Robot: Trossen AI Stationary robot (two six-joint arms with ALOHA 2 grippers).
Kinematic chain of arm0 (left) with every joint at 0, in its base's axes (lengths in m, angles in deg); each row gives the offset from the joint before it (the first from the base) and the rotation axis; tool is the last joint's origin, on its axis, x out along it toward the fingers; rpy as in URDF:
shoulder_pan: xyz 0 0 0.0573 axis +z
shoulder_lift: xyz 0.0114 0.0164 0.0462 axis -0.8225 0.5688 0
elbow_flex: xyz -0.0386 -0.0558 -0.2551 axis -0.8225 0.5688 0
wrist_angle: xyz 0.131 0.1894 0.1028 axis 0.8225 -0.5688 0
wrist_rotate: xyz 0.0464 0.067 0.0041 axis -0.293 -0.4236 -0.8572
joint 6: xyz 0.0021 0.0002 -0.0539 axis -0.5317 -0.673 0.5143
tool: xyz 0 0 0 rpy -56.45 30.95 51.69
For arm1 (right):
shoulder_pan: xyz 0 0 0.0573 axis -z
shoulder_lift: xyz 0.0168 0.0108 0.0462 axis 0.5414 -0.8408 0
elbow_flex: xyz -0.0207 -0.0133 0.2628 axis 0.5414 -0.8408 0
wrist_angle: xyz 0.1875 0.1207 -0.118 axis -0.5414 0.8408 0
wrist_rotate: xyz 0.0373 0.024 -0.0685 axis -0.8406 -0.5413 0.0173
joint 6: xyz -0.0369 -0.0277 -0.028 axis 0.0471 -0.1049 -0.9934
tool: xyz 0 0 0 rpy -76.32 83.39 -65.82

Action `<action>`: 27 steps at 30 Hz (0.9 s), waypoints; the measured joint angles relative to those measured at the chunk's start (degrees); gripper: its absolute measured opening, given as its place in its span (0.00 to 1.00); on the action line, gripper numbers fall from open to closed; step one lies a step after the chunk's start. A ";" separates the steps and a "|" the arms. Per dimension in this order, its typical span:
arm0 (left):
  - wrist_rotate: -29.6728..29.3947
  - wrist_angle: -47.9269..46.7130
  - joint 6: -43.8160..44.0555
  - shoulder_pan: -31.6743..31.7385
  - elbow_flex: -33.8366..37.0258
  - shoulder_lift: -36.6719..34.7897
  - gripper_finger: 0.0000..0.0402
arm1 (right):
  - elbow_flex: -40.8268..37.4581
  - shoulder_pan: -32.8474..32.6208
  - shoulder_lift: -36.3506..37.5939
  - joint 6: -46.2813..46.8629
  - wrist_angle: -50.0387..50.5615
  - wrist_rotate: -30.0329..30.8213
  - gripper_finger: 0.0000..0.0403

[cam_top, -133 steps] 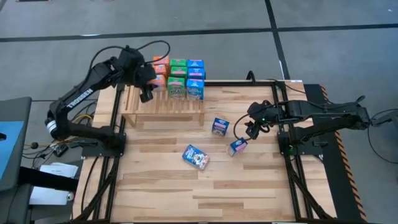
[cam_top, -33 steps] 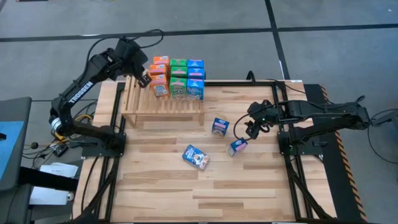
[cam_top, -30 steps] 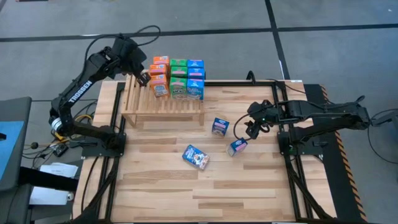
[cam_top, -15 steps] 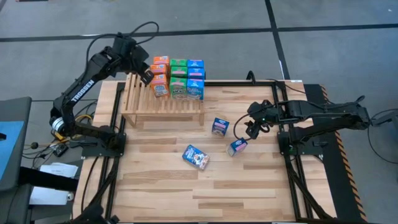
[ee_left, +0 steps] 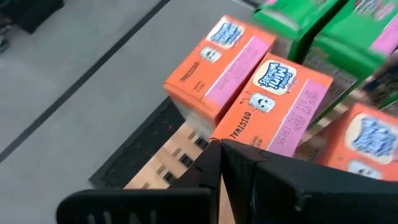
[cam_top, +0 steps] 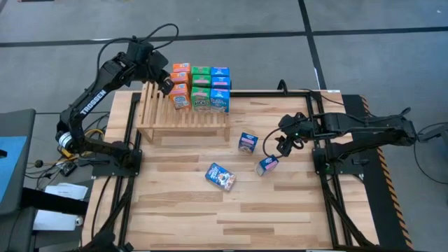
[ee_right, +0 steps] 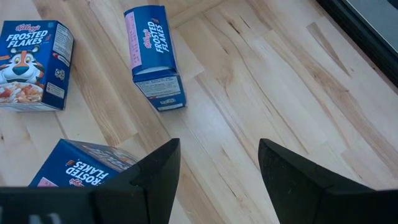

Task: Stack cereal on shelf
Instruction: Put the orange cereal on the shelf aligned with the other orange cereal boxes

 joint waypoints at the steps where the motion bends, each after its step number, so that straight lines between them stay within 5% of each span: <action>1: -1.19 -0.71 0.04 0.00 0.00 -0.17 0.00 | 0.00 0.00 0.00 0.00 0.02 0.00 0.59; 4: -3.82 -2.75 0.88 0.00 0.00 -2.05 0.00 | 0.00 0.00 -0.01 0.02 0.02 0.00 0.59; 13: 0.34 -10.54 10.53 0.00 0.41 -9.63 0.00 | 0.00 0.00 0.00 -1.20 0.02 0.00 0.59; 27: -2.04 13.82 16.96 -0.61 17.38 -10.21 0.00 | 0.00 0.04 0.00 -1.51 0.00 1.22 0.59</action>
